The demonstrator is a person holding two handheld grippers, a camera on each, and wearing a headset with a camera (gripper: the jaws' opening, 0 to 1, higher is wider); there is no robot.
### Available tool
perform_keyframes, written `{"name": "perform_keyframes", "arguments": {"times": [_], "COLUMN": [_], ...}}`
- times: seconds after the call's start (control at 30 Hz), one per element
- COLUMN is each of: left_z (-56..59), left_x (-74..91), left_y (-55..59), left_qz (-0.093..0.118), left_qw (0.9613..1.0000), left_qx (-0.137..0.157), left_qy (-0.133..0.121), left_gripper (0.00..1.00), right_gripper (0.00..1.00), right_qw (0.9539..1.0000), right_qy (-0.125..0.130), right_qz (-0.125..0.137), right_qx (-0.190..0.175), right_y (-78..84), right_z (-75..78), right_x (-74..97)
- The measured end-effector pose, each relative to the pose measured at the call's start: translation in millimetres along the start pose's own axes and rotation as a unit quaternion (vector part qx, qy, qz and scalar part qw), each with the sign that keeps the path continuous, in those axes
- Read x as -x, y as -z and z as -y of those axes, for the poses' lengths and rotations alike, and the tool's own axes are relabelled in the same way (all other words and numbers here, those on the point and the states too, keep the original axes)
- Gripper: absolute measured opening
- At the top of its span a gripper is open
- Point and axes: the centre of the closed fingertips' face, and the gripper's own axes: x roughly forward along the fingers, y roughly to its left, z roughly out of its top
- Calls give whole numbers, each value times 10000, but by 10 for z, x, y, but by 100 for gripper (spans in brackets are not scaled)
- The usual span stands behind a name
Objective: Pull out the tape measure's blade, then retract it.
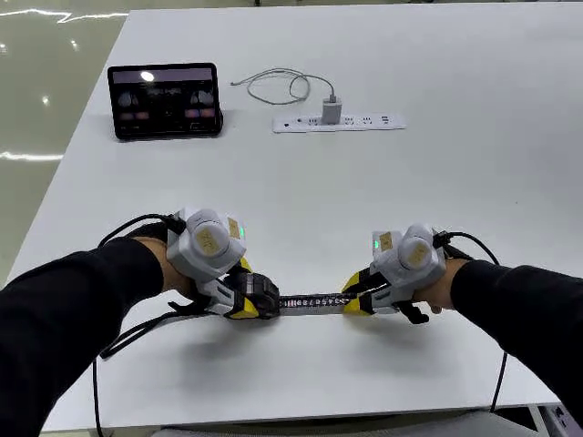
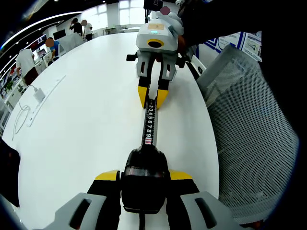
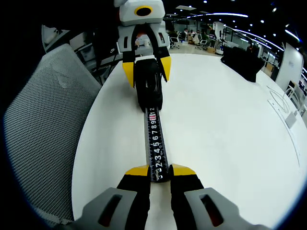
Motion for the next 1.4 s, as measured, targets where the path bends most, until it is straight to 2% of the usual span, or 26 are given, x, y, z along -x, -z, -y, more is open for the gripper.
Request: {"name": "perform_keyframes", "arguments": {"times": [1.4], "left_z": [5], "left_x": [-5], "left_y": [-8], "left_qz": [24], "left_qw": [10000], "left_qx": [-5], "left_qy": [-24], "left_gripper": [32], "right_gripper": [11], "right_qw": [9999], "right_qy": [61], "right_qz": [-116], "right_qx": [-62], "right_y": [184], "right_z": [36], "right_x": [166]}}
